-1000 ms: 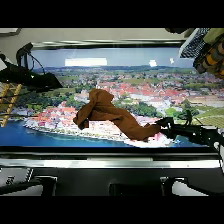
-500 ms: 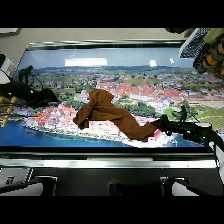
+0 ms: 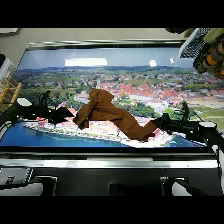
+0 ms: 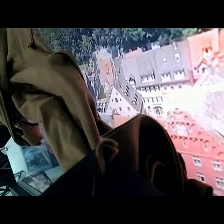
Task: Fold the clothes and pants, and hang the long-sleeved shirts on hangers.
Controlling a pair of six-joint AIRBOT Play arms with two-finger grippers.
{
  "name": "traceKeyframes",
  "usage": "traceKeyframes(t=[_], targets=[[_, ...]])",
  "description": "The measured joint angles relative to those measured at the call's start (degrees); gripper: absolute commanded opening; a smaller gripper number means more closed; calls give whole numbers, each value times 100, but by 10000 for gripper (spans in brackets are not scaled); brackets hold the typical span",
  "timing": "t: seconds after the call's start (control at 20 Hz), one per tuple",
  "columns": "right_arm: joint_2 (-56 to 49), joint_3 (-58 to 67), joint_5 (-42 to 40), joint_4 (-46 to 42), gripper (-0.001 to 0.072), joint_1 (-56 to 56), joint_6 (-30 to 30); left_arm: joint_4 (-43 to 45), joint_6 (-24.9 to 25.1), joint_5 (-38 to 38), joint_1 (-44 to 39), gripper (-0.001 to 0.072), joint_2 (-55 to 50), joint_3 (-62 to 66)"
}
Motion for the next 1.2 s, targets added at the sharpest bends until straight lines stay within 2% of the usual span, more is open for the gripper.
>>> traceKeyframes(t=[0.1, 0.15, 0.2, 0.3, 0.6, 0.8, 1.0, 1.2], targets=[[13, 0, 101, -2, 33, 0, 17, -280, 214, 107, -13, 578, -162, -76], [17, 0, 153, -2, 33, 0, 35, -424, 310, 155, -26, 527, -245, -96], [20, 0, 214, 0, 33, 0, 37, -531, 400, 170, -48, 396, -339, -116], [24, 0, 302, 7, 33, 0, 83, -695, 492, 219, -114, 19, -509, -136], [260, 304, 472, 175, 30, 0, 168, -887, 590, 197, -94, 13, -415, 297], [612, 1700, 496, 258, 30, 2, 275, -876, 542, -22, 153, 14, 201, 1508], [1023, 3812, 466, 184, 30, 2, 457, -645, 22, -101, 542, 14, 1056, 3171], [1561, 5606, 404, -345, 30, 2, 826, -170, -942, -140, 951, 14, 2050, 4406]])
